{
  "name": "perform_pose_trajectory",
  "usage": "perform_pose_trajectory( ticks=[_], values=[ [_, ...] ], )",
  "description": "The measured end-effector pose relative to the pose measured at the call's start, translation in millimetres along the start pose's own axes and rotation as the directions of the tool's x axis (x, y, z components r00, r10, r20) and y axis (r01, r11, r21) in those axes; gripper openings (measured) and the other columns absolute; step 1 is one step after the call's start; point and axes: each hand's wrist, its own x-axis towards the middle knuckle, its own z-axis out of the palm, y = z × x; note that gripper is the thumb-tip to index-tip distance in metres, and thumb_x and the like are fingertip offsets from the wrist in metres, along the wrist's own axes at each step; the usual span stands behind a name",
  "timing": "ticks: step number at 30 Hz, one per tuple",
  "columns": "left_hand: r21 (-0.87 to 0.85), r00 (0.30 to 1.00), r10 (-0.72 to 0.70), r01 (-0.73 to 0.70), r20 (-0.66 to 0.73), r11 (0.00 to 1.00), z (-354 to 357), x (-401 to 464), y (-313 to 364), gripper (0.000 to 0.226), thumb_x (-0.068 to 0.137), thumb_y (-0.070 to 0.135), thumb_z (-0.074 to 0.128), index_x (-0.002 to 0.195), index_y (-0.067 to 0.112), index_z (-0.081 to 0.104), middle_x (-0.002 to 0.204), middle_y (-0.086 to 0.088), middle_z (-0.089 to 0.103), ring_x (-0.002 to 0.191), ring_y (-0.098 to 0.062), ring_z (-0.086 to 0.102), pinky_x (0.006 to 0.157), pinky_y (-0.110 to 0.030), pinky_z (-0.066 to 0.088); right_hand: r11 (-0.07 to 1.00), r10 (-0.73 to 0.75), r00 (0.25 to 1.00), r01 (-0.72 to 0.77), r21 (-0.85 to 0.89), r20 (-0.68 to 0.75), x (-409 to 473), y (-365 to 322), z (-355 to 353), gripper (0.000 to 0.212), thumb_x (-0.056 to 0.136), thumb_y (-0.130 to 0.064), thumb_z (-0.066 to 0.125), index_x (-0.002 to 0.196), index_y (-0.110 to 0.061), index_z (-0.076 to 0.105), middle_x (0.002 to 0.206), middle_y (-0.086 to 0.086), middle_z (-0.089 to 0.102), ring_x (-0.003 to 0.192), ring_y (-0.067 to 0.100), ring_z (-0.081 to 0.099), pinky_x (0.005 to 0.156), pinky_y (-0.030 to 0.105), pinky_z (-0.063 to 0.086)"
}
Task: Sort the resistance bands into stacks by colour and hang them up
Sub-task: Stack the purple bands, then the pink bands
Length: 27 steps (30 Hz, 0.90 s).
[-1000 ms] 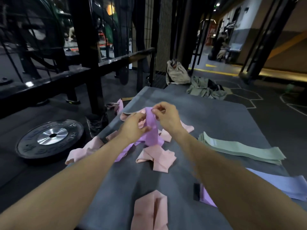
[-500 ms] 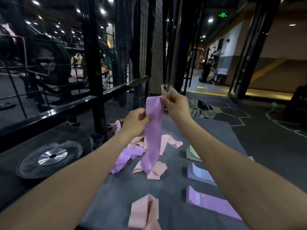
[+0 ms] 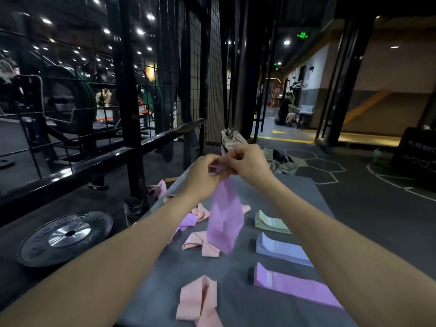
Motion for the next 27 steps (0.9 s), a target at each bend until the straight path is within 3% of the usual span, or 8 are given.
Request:
perform_pose_trajectory(
  ticks=[2, 5, 8, 12, 16, 20, 24, 27],
  values=[
    [-0.037, 0.998, -0.013, 0.016, 0.069, 0.999, -2.6, -4.1, 2.6, 0.013, 0.087, 0.015, 0.065, 0.098, 0.007, 0.065, 0.088, -0.001, 0.064, 0.078, -0.008, 0.057, 0.060, -0.002, 0.040, 1.000, -0.015, 0.999, 0.016, -0.017, 0.044, -3.3, 3.4, -3.9, 0.024, 0.082, -0.007, 0.069, 0.061, -0.016, 0.062, 0.052, -0.007, 0.061, 0.057, 0.014, 0.056, 0.065, 0.040, 0.054],
    [-0.090, 0.994, -0.033, 0.042, 0.101, 0.995, -9.5, -6.2, -1.3, 0.018, 0.090, 0.005, 0.058, 0.106, 0.003, 0.065, 0.091, -0.002, 0.065, 0.078, -0.007, 0.060, 0.067, -0.004, 0.045, 0.999, 0.025, 0.997, -0.022, -0.046, 0.078, -8.4, 8.1, -12.8, 0.025, 0.085, -0.011, 0.067, 0.063, -0.020, 0.057, 0.064, 0.002, 0.060, 0.069, 0.022, 0.057, 0.077, 0.050, 0.054],
    [-0.111, 0.990, -0.059, 0.074, 0.131, 0.991, -13.5, -8.9, -7.0, 0.017, 0.092, -0.001, 0.051, 0.103, 0.001, 0.064, 0.080, 0.004, 0.066, 0.062, 0.005, 0.063, 0.068, -0.014, 0.051, 0.997, 0.078, 0.987, -0.077, -0.012, 0.140, -16.9, 9.0, -20.9, 0.025, 0.090, -0.009, 0.059, 0.067, -0.018, 0.054, 0.064, 0.000, 0.054, 0.066, 0.017, 0.052, 0.075, 0.042, 0.051],
    [-0.225, 0.970, -0.053, 0.108, 0.236, 0.968, -9.6, -16.9, -0.5, 0.018, 0.091, 0.015, 0.058, 0.106, 0.006, 0.063, 0.080, 0.006, 0.064, 0.059, 0.009, 0.059, 0.058, -0.006, 0.046, 0.987, 0.140, 0.972, -0.153, 0.054, 0.189, -23.0, 7.3, -21.5, 0.022, 0.093, -0.008, 0.054, 0.072, -0.013, 0.052, 0.065, 0.004, 0.052, 0.059, 0.012, 0.050, 0.065, 0.028, 0.048],
    [-0.185, 0.961, -0.063, 0.116, 0.269, 0.976, 0.6, -21.0, -1.1, 0.021, 0.086, 0.014, 0.065, 0.101, -0.001, 0.065, 0.083, -0.001, 0.063, 0.072, -0.004, 0.055, 0.066, -0.010, 0.043, 0.986, 0.150, 0.968, -0.162, 0.040, 0.203, -25.3, 7.1, -16.6, 0.026, 0.094, -0.006, 0.052, 0.070, -0.015, 0.050, 0.059, 0.000, 0.048, 0.038, -0.005, 0.041, 0.043, 0.010, 0.036],
    [-0.262, 0.941, -0.170, 0.250, 0.294, 0.932, -5.6, -24.4, -13.6, 0.012, 0.090, 0.012, 0.059, 0.079, 0.010, 0.063, 0.057, 0.011, 0.062, 0.054, 0.000, 0.052, 0.057, -0.015, 0.042, 0.960, 0.196, 0.962, -0.228, 0.164, 0.191, -26.2, 16.7, -19.0, 0.025, 0.093, -0.003, 0.051, 0.071, -0.013, 0.053, 0.059, -0.002, 0.048, 0.042, -0.003, 0.041, 0.047, 0.015, 0.033],
    [-0.384, 0.922, -0.275, 0.366, 0.272, 0.848, -13.5, -24.8, -20.4, 0.018, 0.092, 0.023, 0.056, 0.082, 0.011, 0.063, 0.067, -0.004, 0.056, 0.060, -0.014, 0.048, 0.060, -0.025, 0.039, 0.963, 0.253, 0.918, -0.271, 0.017, 0.306, -34.2, 28.4, -27.2, 0.031, 0.090, -0.026, 0.060, 0.086, 0.005, 0.062, 0.061, 0.001, 0.044, 0.048, 0.007, 0.036, 0.046, 0.018, 0.028],
    [-0.429, 0.908, -0.274, 0.395, 0.317, 0.812, -11.9, -25.2, -14.8, 0.017, 0.094, 0.019, 0.052, 0.084, 0.011, 0.063, 0.073, -0.003, 0.060, 0.066, -0.012, 0.052, 0.062, -0.022, 0.041, 0.970, 0.240, 0.877, -0.229, -0.078, 0.415, -41.6, 30.9, -23.7, 0.039, 0.085, -0.034, 0.066, 0.072, 0.002, 0.057, 0.056, 0.003, 0.039, 0.047, 0.011, 0.032, 0.045, 0.020, 0.024]
  ],
)
